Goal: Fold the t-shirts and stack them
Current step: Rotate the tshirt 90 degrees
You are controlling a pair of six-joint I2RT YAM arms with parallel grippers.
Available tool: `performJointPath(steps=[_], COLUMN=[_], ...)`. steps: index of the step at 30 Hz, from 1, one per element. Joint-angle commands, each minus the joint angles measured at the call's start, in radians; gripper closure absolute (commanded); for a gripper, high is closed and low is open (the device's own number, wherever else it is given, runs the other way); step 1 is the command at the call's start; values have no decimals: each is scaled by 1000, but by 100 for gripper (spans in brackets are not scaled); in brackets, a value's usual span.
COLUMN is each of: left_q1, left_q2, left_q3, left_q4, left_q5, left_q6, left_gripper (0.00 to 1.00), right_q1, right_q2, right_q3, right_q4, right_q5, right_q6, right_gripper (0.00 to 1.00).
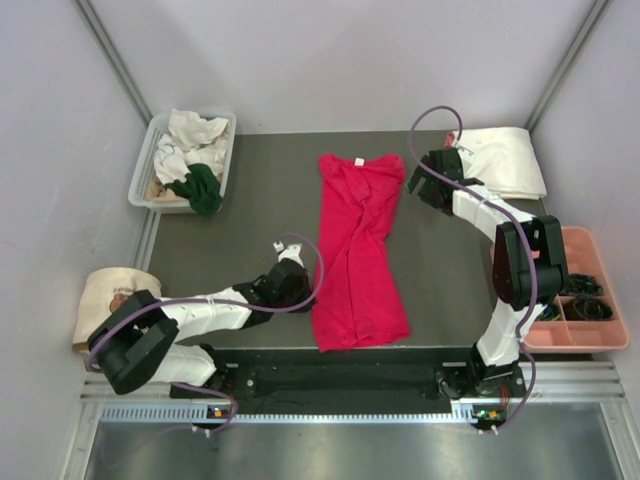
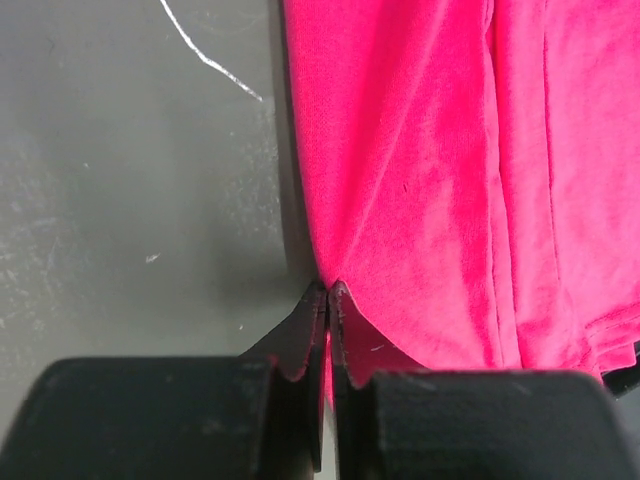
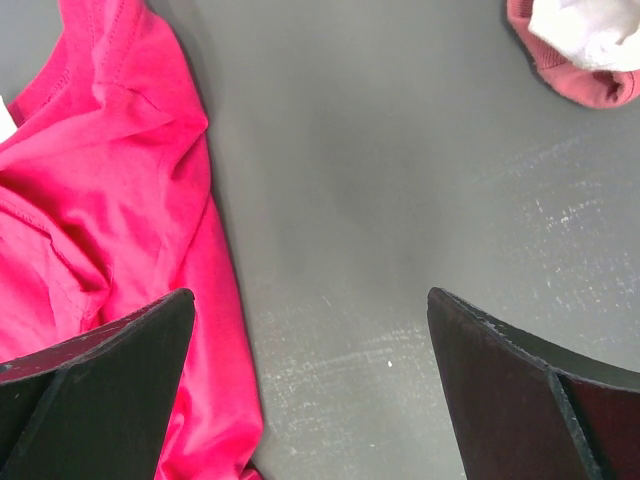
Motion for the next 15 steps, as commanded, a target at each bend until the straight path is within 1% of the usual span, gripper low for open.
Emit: performJointPath(steps=[1,2,3,5,6,7,8,10,11,12,13,14,15], left_q1=[4,4,4,4,4,4,4,5,10,19,33,84,118], left_q2=[10,8,7,-7,-12,-13,-9,5,23,37,53,89,106], left_q3=[-37,-14,0,53,78,104,170,237,301,329,357,404,419], left_q4=[-158,-163,-164,-166,-171,-178,-190,-207,-206,-192,-181,-166,-107], left_q5=[-13,-9,-6,-2,-9,-21,-56,-103,-131,-166,-164,-141,-68], left_q6=[20,28,43,59,77,88,103,152,169,201,213,224,224], left_gripper=[86,76,52,35,25,10,6,1,1,1,1,1,1], right_q1=[-10,-11,-10,-10,-10,-10,-11,-10,-10,-10,-11,-10,-10], right_q2=[-48,-46,-42,-34,-32,-32,-32,-42,-45,-52,-54,-54,-55], right_q3=[4,10,11,18,18,18,19,13,12,8,4,4,5], right_q4=[38,35,30,30,25,22,21,16,16,18,19,19,15], right_q5=[3,1,0,1,0,-2,-1,-4,-5,-13,-17,-23,-34], right_q6=[-9,-10,-13,-16,-18,-21,-19,-19,-19,-21,-21,-21,-21], right_gripper=[1,1,1,1,1,1,1,1,1,1,1,1,1])
